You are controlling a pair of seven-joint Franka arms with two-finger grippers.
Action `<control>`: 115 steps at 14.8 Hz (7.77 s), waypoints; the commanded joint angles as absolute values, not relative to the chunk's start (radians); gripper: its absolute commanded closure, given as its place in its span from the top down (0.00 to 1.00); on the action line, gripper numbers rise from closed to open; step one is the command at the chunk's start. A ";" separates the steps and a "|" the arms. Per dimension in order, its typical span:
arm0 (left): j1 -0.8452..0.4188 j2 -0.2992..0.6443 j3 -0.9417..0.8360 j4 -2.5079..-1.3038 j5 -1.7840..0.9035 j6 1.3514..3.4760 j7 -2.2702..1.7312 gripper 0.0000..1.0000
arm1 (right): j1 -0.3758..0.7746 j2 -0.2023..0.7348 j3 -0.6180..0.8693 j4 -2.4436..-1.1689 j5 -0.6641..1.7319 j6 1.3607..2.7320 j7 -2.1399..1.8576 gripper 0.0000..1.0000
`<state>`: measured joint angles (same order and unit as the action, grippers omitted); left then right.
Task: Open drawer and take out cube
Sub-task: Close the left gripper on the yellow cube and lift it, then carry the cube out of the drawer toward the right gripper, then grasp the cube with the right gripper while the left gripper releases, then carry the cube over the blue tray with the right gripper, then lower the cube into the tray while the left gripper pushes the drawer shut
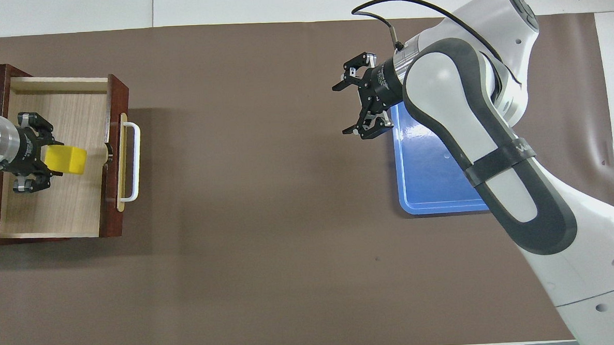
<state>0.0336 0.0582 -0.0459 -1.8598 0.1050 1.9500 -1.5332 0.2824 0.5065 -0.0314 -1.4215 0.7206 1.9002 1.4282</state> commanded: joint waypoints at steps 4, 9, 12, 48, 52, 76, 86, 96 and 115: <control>-0.138 0.143 -0.046 -1.608 0.063 1.715 -1.773 0.00 | 0.281 0.499 -0.031 -1.436 0.749 1.910 1.393 0.96; -0.288 0.138 -0.049 -1.629 0.063 1.767 -2.121 0.00 | 0.281 0.499 -0.031 -1.436 0.750 1.911 1.393 0.96; -0.340 0.144 -0.049 -1.649 0.025 1.787 -2.187 0.00 | 0.281 0.499 -0.031 -1.436 0.750 1.911 1.393 0.96; -0.488 0.236 -0.048 -1.643 0.038 1.934 -2.390 0.00 | 0.554 0.620 -0.046 -1.203 0.653 1.940 1.701 0.91; -0.488 0.235 -0.048 -1.649 0.038 1.937 -2.388 0.00 | 0.558 0.624 -0.045 -1.193 0.637 1.939 1.723 0.90; -0.384 0.209 -0.043 -1.695 0.040 1.859 -2.145 1.00 | 0.484 0.589 -0.045 -1.204 0.591 1.924 1.646 0.00; -0.184 0.170 -0.041 -1.805 0.106 1.875 -1.732 1.00 | 0.043 0.505 -0.041 -1.426 0.655 1.859 1.325 0.00; -0.089 0.167 -0.043 -1.819 0.224 1.911 -1.706 1.00 | -0.097 0.394 -0.043 -1.781 0.693 1.887 1.069 0.00; 0.183 0.164 -0.044 -1.844 0.239 2.016 -1.365 1.00 | -0.103 0.370 -0.044 -1.934 0.736 2.039 0.988 0.00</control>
